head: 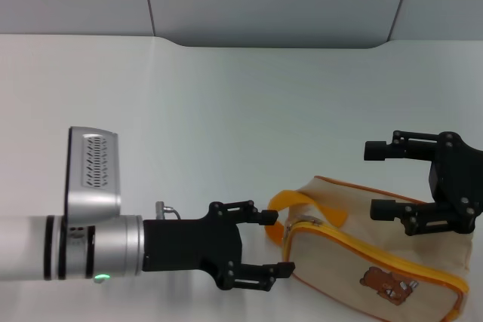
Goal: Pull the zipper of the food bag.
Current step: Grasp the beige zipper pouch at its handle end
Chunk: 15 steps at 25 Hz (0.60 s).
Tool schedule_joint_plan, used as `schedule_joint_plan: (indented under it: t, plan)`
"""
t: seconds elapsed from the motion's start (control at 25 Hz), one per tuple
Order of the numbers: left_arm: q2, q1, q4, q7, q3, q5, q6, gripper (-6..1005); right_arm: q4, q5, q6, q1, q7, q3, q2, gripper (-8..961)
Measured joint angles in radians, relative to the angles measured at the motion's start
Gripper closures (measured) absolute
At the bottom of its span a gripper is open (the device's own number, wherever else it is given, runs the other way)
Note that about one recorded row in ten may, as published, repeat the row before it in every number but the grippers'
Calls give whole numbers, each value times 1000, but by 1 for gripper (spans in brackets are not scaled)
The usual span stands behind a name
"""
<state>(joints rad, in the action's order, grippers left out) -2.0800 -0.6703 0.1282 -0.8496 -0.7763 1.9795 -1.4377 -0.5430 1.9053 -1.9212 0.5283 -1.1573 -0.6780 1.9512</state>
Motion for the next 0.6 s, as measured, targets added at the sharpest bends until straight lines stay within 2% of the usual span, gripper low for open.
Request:
schedule_joint_plan:
  t: [0.24, 0.48, 0.52, 0.6]
  plan:
    - [-1, -53, -86, 32, 5, -1, 103, 209, 1, -4, 3, -2, -3, 4, 0, 154]
    - [-1, -70, -112, 34, 31, -2, 149, 213, 2, -6, 4, -5, -3, 16, 0, 154]
    - [-1, -72, -113, 35, 37, -2, 150, 413, 2, -6, 4, -7, -3, 22, 0, 153]
    - [-2, -72, -113, 38, 40, -2, 149, 474, 2, -6, 4, -10, -2, 31, 0, 153]
